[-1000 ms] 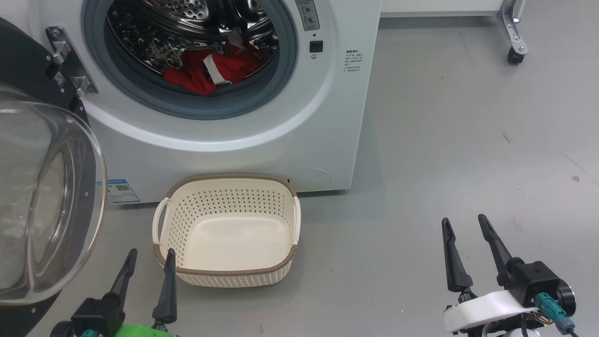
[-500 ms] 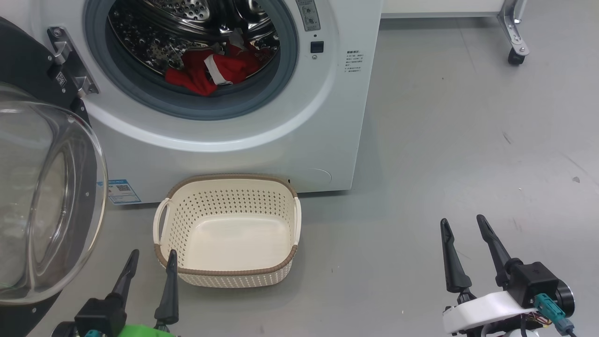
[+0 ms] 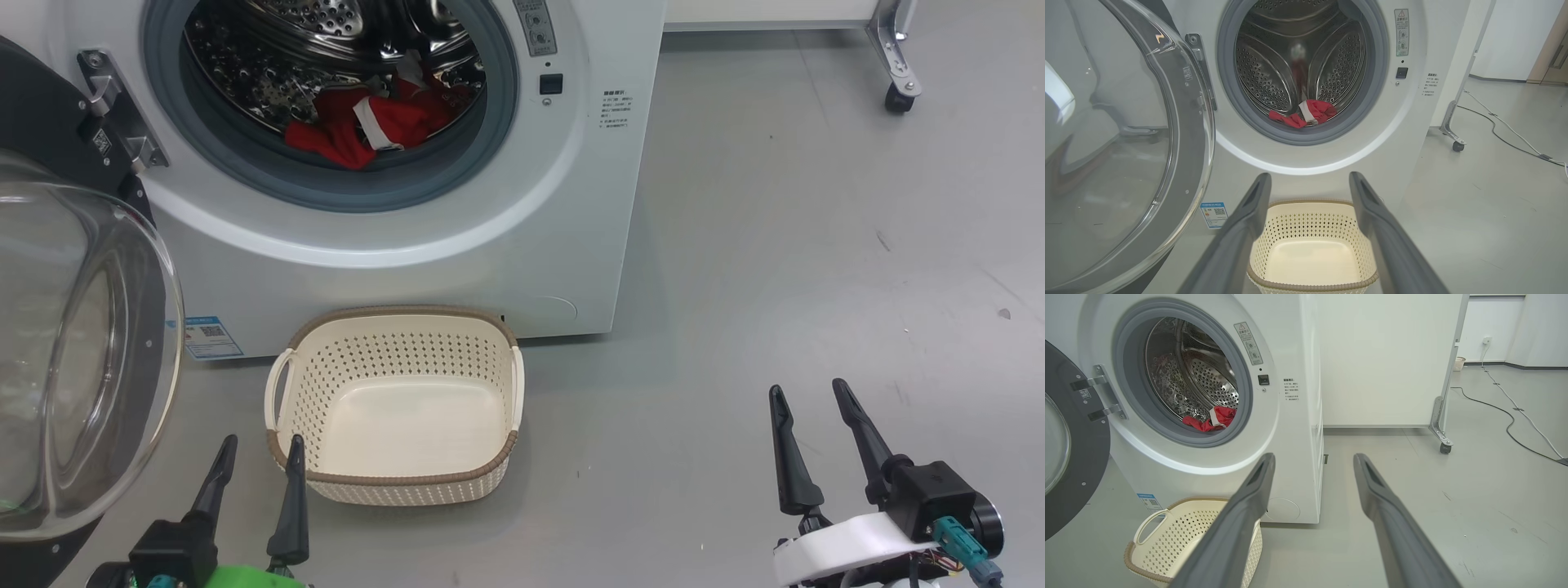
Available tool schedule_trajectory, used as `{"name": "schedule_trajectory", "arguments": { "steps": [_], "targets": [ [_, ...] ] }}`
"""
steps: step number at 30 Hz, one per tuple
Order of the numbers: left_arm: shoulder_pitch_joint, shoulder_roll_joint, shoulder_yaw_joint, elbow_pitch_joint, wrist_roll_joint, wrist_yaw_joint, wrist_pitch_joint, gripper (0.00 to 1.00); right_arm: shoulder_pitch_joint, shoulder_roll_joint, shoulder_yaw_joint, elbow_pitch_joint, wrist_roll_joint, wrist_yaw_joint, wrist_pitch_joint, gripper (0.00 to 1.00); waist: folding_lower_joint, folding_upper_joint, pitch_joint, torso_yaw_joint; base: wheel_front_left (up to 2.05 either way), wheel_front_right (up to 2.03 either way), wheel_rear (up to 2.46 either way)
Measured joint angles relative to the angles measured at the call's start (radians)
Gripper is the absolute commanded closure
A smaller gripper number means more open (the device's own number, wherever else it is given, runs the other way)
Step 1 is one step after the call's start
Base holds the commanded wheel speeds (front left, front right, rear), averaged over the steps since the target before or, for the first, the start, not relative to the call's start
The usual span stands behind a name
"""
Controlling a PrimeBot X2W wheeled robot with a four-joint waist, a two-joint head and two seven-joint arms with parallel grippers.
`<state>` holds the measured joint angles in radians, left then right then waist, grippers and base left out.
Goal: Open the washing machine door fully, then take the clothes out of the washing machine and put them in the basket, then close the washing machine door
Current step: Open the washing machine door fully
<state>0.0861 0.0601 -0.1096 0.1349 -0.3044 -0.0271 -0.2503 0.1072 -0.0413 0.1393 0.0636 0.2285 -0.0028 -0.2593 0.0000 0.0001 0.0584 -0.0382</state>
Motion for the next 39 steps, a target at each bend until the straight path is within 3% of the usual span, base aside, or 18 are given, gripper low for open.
{"name": "schedule_trajectory", "arguments": {
  "steps": [39],
  "targets": [
    [-0.004,-0.001,-0.003,-0.003,0.001,0.004,0.000,0.00,0.000,0.001,-0.001,0.000,-0.006,0.001,0.000,0.00,0.0000,0.0000,0.003,-0.003,0.79,-0.79,0.00]
  ]
}}
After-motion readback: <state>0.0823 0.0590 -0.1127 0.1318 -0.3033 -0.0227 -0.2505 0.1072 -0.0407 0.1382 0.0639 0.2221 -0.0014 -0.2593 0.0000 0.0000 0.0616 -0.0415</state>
